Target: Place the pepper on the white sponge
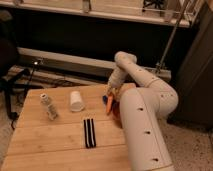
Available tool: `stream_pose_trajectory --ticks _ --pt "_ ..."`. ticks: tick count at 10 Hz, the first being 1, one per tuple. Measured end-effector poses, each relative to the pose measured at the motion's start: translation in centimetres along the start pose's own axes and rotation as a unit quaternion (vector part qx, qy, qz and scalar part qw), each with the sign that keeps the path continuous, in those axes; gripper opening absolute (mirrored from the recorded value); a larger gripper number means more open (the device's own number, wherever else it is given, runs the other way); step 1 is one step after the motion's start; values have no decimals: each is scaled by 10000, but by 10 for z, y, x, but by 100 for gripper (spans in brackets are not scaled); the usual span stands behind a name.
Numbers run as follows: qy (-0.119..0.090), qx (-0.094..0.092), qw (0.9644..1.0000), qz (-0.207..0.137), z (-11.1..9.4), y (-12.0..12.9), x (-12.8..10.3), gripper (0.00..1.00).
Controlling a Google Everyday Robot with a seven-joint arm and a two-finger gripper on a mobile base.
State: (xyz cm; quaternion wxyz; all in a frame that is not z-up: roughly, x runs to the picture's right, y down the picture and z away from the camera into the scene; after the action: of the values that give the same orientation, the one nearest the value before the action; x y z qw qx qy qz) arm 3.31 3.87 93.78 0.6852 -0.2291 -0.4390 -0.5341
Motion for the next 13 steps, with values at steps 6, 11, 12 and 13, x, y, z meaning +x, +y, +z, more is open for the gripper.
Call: stream_pose_trajectory --ticks 6,11,12,13 --pt "332 -71 9992 221 -4 6 14 58" --pt "266 -149 9992 267 1 6 6 80" --pt "290 -161 9991 263 -1 3 5 80" --pt "343 -190 9988 278 -5 2 6 80"
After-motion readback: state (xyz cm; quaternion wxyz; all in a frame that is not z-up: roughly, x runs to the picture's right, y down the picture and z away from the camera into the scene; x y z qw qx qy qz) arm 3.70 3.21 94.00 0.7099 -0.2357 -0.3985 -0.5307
